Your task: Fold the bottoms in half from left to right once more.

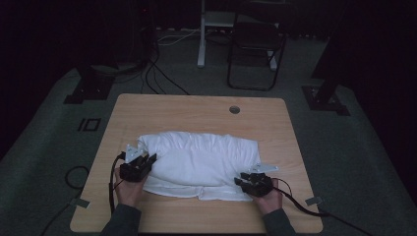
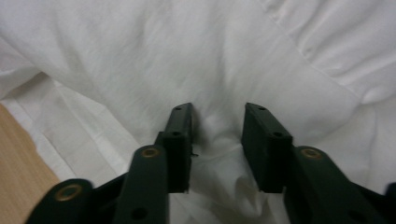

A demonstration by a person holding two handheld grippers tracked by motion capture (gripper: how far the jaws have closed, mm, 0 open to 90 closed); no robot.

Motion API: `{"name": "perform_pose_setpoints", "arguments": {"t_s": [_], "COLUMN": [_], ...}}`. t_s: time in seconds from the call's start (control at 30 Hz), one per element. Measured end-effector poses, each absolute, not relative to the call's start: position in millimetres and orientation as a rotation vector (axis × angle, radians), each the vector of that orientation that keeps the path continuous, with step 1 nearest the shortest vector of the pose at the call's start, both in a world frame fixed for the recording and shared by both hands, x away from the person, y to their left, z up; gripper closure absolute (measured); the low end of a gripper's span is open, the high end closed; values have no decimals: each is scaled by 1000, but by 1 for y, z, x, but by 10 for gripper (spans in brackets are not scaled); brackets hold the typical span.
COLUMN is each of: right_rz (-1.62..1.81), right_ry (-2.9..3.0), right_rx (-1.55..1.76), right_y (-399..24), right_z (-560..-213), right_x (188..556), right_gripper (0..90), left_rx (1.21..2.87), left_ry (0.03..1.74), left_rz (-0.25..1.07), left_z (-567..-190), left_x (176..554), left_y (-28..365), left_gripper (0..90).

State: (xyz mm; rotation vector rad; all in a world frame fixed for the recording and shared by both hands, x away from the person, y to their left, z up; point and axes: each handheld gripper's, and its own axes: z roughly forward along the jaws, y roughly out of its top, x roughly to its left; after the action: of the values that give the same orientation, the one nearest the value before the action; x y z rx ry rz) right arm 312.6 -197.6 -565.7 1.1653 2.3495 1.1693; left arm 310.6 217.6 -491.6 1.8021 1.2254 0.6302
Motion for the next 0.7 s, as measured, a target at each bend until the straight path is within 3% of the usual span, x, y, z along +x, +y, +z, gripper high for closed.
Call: {"name": "perform_pose_setpoints", "arguments": {"t_s": [0.37,0.57,0.7], "right_rz": [1292,1225,1109], "right_ry": [2274,2328,2398], "right_rx": [937,850,872], "right_y": [-161,-119,-94], "right_z": [-521,-527,-552], "right_x": [310,321,332], "right_gripper": [540,545,546], "left_rx": [1813,1812,1802], "left_ry": [1163,1128,1094], "left_rz": [656,667,673], "left_z": [-471,-460,-450], "left_x": [315,317,318], "left_y": [204,197,190], "left_gripper": [819,820,822]}}
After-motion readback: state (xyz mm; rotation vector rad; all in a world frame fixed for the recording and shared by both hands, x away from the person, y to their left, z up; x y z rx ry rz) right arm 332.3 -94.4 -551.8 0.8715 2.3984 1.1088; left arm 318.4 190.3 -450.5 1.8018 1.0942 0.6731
